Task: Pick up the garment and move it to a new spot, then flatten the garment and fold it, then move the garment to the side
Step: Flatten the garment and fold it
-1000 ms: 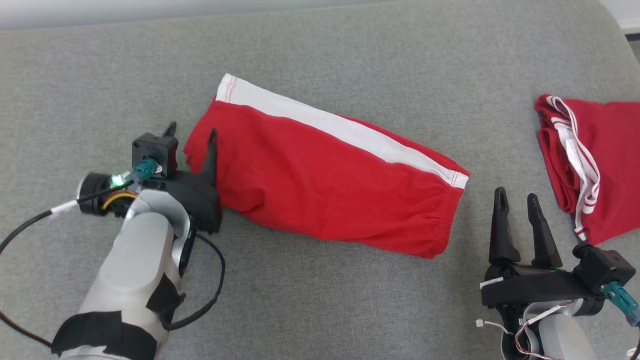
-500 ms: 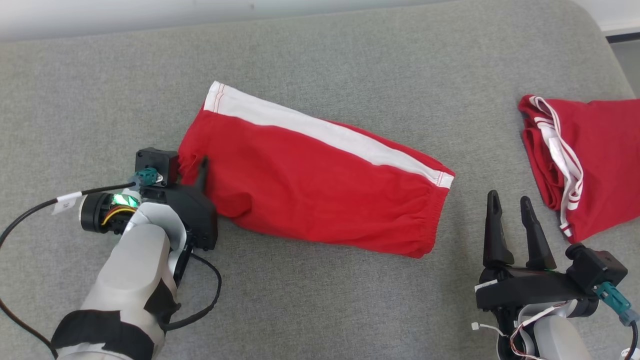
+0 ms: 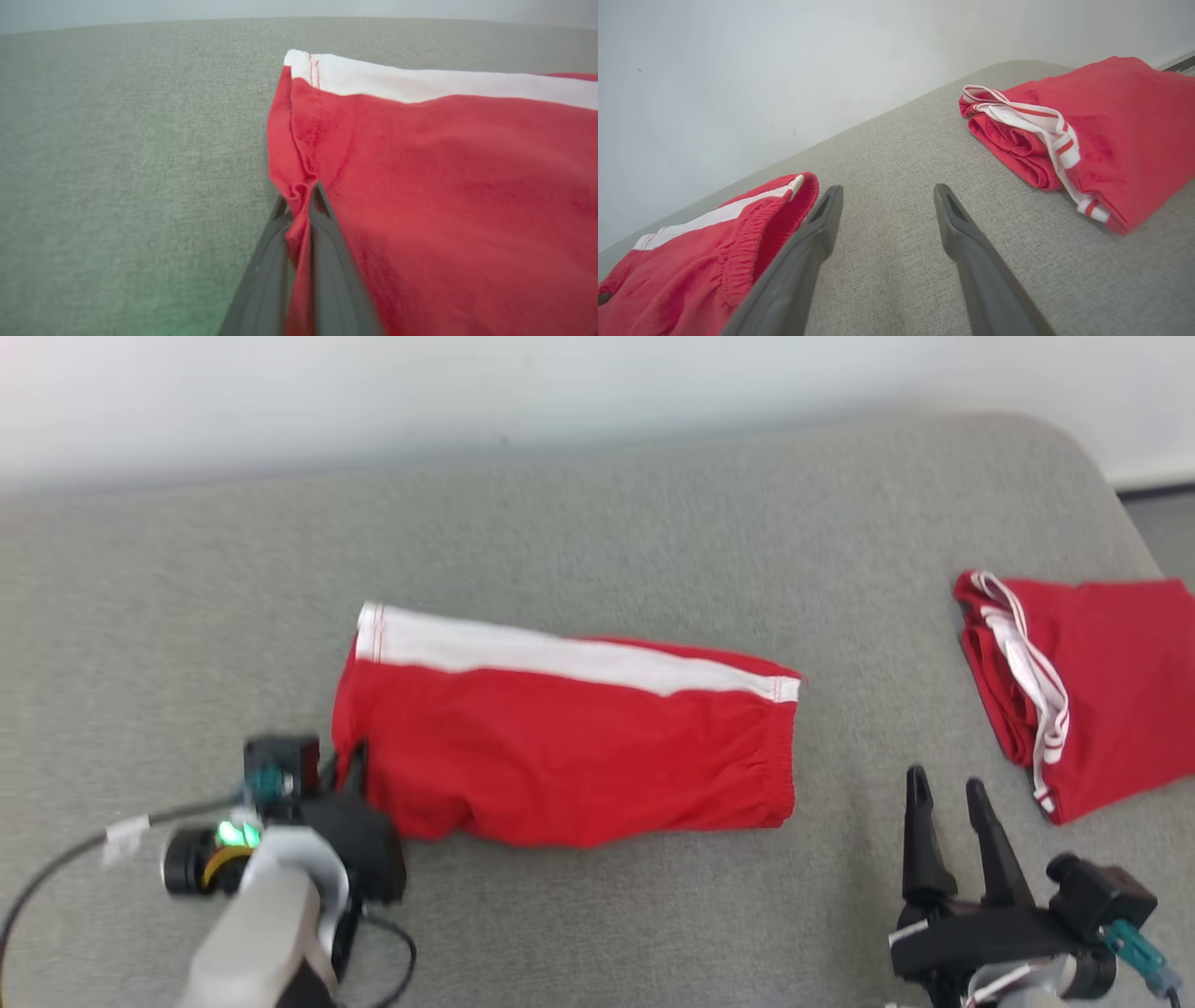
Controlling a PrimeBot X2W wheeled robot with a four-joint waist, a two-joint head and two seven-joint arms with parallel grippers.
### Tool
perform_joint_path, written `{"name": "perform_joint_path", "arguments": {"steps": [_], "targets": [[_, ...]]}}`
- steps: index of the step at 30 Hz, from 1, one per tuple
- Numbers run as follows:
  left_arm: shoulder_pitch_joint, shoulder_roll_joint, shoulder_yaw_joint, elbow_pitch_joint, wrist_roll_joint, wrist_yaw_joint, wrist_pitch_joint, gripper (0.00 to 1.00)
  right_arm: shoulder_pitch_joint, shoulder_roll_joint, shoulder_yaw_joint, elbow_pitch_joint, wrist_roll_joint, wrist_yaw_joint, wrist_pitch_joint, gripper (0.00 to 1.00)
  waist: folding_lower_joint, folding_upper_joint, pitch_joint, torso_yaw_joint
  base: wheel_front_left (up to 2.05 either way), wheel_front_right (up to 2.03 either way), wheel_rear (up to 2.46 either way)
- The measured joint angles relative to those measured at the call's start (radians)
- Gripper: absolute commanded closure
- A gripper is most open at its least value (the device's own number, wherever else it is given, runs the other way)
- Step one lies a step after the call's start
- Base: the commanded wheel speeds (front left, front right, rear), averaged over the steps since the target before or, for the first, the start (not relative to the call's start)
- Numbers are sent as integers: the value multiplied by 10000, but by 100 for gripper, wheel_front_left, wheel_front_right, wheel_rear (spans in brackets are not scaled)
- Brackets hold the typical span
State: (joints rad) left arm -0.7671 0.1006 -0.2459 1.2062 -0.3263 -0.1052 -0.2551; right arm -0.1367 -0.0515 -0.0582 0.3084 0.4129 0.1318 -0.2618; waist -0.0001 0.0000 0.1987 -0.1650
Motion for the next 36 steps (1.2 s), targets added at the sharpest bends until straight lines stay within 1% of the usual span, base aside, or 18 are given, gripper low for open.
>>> {"name": "perform_joint_path", "arguments": {"steps": [4,8,13,18,19,20,21,26,31,33,36], "targets": [[957,-123,165,-449,-213,90,-46,100,395,0,-40,111,0,0,0,0,0,-1,-483,257,0,0,0],[1941,-247,539,-1430,-514,345,-73,100,687,-2,-146,209,-10,0,0,0,0,-1,-870,626,0,0,0],[3110,-343,539,-2236,-477,554,-73,100,844,6,-67,332,-27,0,0,0,0,0,-1247,1111,0,0,0],[3761,-395,485,-2692,-422,750,-73,100,893,0,27,382,-58,0,0,0,0,0,-1497,1404,0,0,0],[3905,-397,476,-2792,-393,800,-73,62,897,2,56,385,-81,0,0,0,0,0,-1546,1462,0,0,0],[4015,-395,447,-2865,-336,832,-73,3,899,4,71,385,-86,0,0,0,0,0,-1589,1512,0,0,0],[4108,-397,426,-2943,-293,878,-73,0,899,6,100,385,-105,0,0,0,0,0,-1625,1558,0,0,0],[4503,-301,408,-3977,290,1250,-73,0,920,4,140,385,-186,0,0,0,0,0,-1700,1716,0,0,0],[5158,-268,662,-5231,732,1498,-73,0,902,2,288,414,-309,0,0,0,1,0,-1610,1740,0,0,0],[5377,-276,798,-5795,905,1588,-75,0,797,6,336,477,-477,0,2,0,2,0,-1557,1751,0,0,0],[5708,-282,970,-6316,1085,1592,-73,0,521,-4,497,579,-648,0,0,0,2,0,-1483,1803,0,0,0]]}}
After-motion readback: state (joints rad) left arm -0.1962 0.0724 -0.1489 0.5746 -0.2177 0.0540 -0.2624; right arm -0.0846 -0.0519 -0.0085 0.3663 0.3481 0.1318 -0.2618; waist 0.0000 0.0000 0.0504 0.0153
